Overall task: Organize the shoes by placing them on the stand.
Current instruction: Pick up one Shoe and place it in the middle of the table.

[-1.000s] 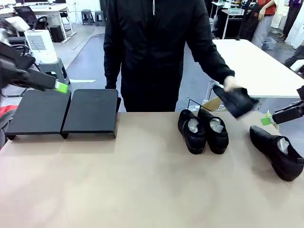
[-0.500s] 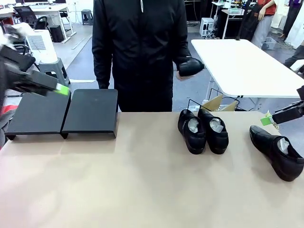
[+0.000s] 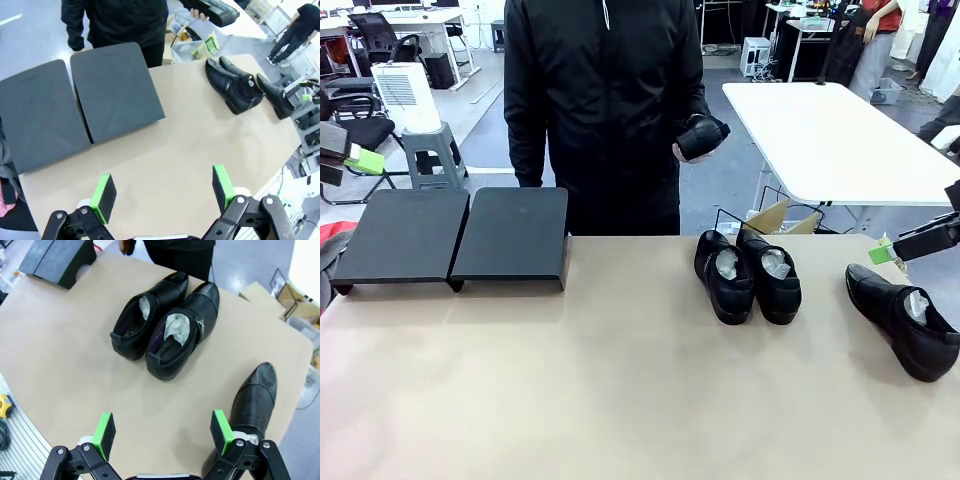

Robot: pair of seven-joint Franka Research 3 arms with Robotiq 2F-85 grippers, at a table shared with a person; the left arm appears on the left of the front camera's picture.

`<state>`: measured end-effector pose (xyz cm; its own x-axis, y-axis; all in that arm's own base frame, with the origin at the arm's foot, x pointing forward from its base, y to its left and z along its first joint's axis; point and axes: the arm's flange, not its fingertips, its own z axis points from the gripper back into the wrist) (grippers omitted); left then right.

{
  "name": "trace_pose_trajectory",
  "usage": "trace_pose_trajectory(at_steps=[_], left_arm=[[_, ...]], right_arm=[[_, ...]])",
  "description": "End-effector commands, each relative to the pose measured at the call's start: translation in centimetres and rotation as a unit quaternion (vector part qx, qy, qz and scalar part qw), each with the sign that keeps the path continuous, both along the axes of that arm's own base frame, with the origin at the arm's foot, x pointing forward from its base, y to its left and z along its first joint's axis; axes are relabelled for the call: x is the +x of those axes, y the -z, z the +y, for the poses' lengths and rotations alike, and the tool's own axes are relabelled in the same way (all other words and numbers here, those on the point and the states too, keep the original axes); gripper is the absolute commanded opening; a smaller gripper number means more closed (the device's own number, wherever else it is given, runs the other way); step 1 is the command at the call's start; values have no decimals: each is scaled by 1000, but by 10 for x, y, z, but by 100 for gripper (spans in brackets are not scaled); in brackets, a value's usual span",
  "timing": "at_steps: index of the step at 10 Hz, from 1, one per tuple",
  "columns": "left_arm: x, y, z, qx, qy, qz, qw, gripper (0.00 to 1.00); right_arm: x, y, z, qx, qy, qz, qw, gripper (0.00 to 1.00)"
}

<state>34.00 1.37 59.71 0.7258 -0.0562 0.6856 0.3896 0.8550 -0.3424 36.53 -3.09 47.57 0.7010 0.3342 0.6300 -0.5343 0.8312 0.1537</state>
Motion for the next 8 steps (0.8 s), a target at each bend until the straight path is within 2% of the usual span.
trace_pose_trajectory(at_steps=[1,8], left_arm=[[2,2,0,8,-1,-1,1000,100],[2,2,0,8,-1,-1,1000,100]], right_arm=[[1,1,-1,11,-1,-1,1000,100],[1,1,-1,11,-1,-1,1000,100]])
